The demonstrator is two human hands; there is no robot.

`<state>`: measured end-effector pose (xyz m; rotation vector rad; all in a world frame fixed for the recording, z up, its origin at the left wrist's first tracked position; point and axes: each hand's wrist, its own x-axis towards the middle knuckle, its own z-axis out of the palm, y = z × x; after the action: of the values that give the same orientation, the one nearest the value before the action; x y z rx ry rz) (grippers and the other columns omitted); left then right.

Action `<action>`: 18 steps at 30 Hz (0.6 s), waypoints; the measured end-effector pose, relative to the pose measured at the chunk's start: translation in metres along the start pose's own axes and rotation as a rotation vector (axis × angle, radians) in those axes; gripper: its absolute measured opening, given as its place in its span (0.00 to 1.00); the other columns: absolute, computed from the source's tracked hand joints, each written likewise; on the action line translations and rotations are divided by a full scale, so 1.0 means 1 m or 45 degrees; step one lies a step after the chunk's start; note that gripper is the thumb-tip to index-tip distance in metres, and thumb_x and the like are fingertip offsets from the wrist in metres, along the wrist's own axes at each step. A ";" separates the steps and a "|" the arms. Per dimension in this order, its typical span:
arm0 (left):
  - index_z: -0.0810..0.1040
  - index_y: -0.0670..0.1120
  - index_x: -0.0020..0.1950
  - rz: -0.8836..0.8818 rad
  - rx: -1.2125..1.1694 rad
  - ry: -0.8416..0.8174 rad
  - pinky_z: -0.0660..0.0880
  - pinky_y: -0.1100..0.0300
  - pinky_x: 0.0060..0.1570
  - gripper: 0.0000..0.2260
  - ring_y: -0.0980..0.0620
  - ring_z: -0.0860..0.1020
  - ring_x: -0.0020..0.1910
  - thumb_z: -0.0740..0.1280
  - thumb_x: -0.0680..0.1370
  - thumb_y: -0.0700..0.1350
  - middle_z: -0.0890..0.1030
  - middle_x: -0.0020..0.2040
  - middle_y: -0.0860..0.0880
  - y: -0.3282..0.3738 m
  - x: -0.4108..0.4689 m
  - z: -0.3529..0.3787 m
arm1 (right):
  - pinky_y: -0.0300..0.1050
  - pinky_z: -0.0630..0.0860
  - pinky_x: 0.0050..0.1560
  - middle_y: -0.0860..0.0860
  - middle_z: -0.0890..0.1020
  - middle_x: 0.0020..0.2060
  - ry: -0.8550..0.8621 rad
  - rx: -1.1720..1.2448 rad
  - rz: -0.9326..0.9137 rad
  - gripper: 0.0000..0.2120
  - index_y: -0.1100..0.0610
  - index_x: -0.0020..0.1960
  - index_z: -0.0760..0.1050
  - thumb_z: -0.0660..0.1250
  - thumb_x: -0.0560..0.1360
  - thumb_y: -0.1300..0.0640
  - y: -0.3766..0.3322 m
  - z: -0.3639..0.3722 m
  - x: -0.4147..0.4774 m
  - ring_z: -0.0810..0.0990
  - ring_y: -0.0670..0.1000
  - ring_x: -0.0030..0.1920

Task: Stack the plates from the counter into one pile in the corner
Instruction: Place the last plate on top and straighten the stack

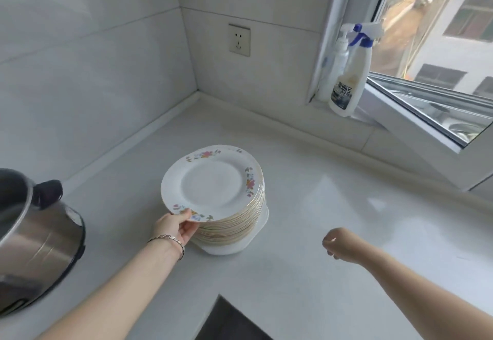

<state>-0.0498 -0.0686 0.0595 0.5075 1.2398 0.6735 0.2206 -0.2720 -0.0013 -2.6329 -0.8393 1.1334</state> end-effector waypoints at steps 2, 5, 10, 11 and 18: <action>0.71 0.42 0.39 0.003 0.005 0.008 0.77 0.65 0.20 0.09 0.57 0.79 0.18 0.62 0.77 0.31 0.79 0.19 0.51 0.000 0.005 -0.002 | 0.42 0.62 0.36 0.55 0.73 0.36 0.002 0.025 0.025 0.12 0.70 0.45 0.75 0.57 0.73 0.63 0.000 0.002 0.000 0.69 0.51 0.37; 0.72 0.42 0.39 0.030 0.026 0.001 0.76 0.66 0.20 0.09 0.58 0.79 0.19 0.62 0.76 0.31 0.80 0.20 0.51 -0.002 0.009 -0.003 | 0.41 0.62 0.35 0.54 0.74 0.36 -0.003 0.018 0.030 0.17 0.73 0.55 0.74 0.57 0.72 0.63 0.001 0.007 0.001 0.69 0.52 0.36; 0.75 0.38 0.38 0.149 0.170 -0.043 0.78 0.67 0.23 0.07 0.58 0.79 0.20 0.66 0.75 0.32 0.81 0.32 0.44 -0.006 0.004 -0.002 | 0.41 0.60 0.31 0.53 0.73 0.36 -0.022 -0.018 0.046 0.18 0.72 0.57 0.73 0.56 0.73 0.63 0.000 0.009 -0.003 0.70 0.51 0.37; 0.75 0.38 0.37 0.173 0.235 -0.031 0.78 0.68 0.23 0.07 0.58 0.79 0.20 0.66 0.75 0.33 0.80 0.35 0.42 -0.005 0.004 -0.002 | 0.41 0.60 0.31 0.53 0.73 0.36 -0.029 -0.014 0.051 0.18 0.72 0.57 0.73 0.56 0.72 0.63 0.000 0.010 -0.003 0.70 0.51 0.36; 0.75 0.40 0.34 0.246 0.823 -0.004 0.73 0.68 0.16 0.13 0.58 0.75 0.14 0.68 0.76 0.45 0.78 0.17 0.49 -0.002 0.009 -0.005 | 0.41 0.60 0.31 0.53 0.73 0.37 -0.038 0.000 0.080 0.19 0.72 0.59 0.73 0.57 0.73 0.63 -0.003 0.016 -0.001 0.69 0.51 0.36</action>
<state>-0.0526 -0.0636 0.0508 1.1731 1.4101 0.4173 0.2074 -0.2717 -0.0106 -2.6663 -0.7675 1.1909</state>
